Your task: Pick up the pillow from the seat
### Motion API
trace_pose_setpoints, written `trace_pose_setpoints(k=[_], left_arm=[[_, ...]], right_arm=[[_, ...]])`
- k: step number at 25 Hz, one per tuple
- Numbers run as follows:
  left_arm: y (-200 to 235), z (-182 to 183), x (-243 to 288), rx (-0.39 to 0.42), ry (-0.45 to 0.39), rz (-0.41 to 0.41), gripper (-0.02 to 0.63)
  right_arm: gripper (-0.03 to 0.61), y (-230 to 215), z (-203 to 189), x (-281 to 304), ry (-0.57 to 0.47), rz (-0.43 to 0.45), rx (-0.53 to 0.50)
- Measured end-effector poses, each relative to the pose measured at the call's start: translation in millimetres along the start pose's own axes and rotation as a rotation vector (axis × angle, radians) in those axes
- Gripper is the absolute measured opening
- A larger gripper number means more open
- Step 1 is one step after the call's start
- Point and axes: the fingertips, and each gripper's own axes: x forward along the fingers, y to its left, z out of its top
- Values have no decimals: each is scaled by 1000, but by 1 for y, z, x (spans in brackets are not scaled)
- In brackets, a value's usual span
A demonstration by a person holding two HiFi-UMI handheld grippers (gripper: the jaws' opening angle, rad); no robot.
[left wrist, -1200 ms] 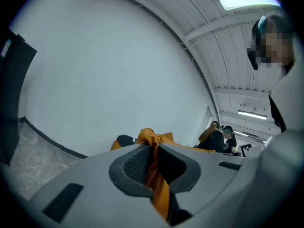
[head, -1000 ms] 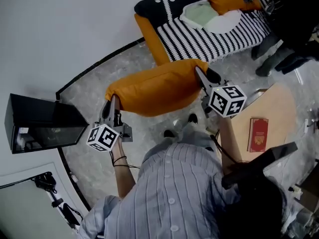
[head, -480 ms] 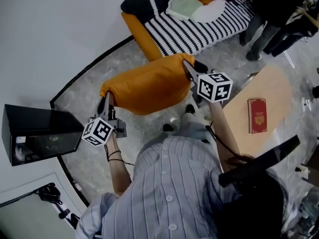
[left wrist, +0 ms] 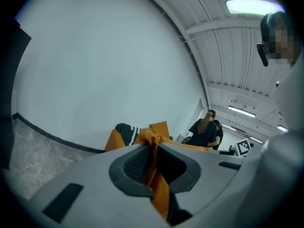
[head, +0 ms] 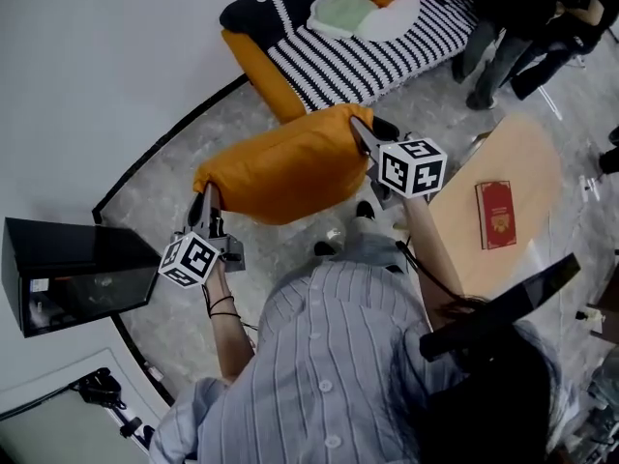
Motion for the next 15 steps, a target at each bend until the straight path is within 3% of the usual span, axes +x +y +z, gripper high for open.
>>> trace_pose_setpoints(k=[15], left_arm=[[11,11,-1,-3,-15,5,39]], right_arm=[[87,11,3,10,14,6,-11]])
